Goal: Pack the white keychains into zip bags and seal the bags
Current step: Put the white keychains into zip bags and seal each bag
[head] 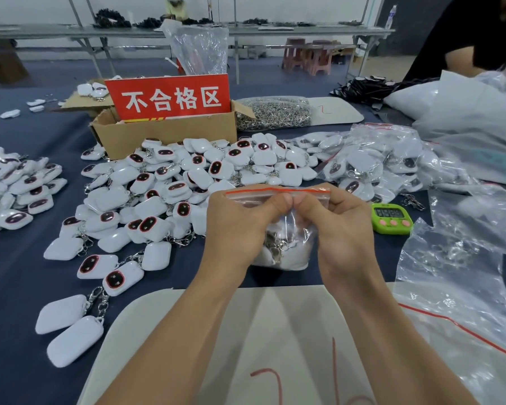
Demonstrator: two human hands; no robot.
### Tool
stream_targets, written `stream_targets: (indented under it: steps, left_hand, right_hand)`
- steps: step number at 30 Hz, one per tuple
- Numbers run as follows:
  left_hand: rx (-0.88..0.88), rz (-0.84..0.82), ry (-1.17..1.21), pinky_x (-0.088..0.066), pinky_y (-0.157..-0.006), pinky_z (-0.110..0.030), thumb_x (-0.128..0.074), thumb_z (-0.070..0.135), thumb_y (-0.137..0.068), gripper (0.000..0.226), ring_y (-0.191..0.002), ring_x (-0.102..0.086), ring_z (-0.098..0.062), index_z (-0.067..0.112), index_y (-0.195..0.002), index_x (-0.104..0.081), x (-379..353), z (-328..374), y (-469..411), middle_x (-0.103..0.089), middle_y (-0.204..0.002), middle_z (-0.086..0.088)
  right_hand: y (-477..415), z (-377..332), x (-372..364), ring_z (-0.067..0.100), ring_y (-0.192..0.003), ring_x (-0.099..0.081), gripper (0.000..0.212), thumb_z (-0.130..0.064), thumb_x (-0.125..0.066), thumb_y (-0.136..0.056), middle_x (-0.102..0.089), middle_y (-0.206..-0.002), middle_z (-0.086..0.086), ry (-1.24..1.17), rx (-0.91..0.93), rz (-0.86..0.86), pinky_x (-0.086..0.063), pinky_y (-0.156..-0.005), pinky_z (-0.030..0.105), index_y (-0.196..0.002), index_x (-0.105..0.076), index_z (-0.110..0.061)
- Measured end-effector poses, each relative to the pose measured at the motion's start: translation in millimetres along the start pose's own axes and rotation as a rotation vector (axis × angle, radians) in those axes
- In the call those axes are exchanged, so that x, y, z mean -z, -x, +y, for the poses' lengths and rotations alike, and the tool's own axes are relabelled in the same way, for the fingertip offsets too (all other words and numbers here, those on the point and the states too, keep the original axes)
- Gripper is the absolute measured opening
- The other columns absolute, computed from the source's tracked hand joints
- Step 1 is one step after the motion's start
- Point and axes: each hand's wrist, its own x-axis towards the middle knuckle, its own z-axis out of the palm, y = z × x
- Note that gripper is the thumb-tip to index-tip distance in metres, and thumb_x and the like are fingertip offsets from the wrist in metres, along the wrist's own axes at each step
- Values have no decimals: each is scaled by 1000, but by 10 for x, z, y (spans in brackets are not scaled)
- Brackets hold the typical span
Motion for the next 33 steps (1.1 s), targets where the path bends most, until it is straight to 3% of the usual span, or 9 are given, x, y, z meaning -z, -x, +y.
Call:
stream_targets:
  steps: [6,11,15,19,23,26,33]
  left_hand:
    - [10,2,23,-56,-58,-23,-87,18,-73,12,-72,-76,-13,27,-80,-83,37,-6,-8,-80,-80,-1]
    - [-15,10,57,-58,-65,-24,-88,12,-75,16,-78,-78,-15,26,-81,-84,29,1,-16,-80,-84,-1]
    - [20,36,33,-60,-66,-31,-87,18,-72,9,-76,-77,-20,23,-79,-83,15,-30,-18,-79,-81,-5]
    - [39,60,23,-64,-71,-38,-87,19,-69,9,-78,-77,-26,22,-78,-83,-3,-33,-26,-79,-81,-7]
    - [90,103,38,-64,-69,-39,-87,23,-68,11,-75,-76,-25,21,-78,-83,-5,-36,-34,-79,-80,-8]
    - [90,71,16,-58,-64,-29,-87,29,-69,11,-73,-76,-18,24,-78,-83,29,-29,-51,-79,-79,-3]
    - [116,102,43,-55,-65,-31,-90,29,-57,20,-65,-71,-17,16,-69,-80,146,-57,-101,-76,-69,-4]
  right_hand:
    - [1,39,31,18,-76,-72,10,-11,-75,-86,-80,-84,7,31,-31,49,-59,-73,30,-87,-83,-16]
    - [-13,44,14,15,-68,-67,9,-18,-75,-85,-76,-74,3,57,-54,89,-57,-66,28,-80,-82,-18]
    - [-17,47,21,24,-68,-58,14,-19,-74,-86,-70,-69,6,105,-59,86,-52,-68,38,-72,-79,-20]
    - [-12,52,-8,19,-66,-60,17,-18,-72,-87,-71,-68,3,90,-48,88,-54,-66,33,-71,-77,-21]
    - [14,23,4,22,-85,-76,13,-9,-71,-89,-80,-94,12,36,-74,11,-60,-76,31,-94,-82,-12]
    - [-12,12,24,16,-69,-65,15,-8,-69,-90,-76,-79,6,79,-64,42,-53,-66,25,-88,-81,-15]
    - [-34,26,24,13,-57,-56,32,-2,-67,-95,-67,-63,8,136,-51,73,-49,-59,19,-72,-78,-20]
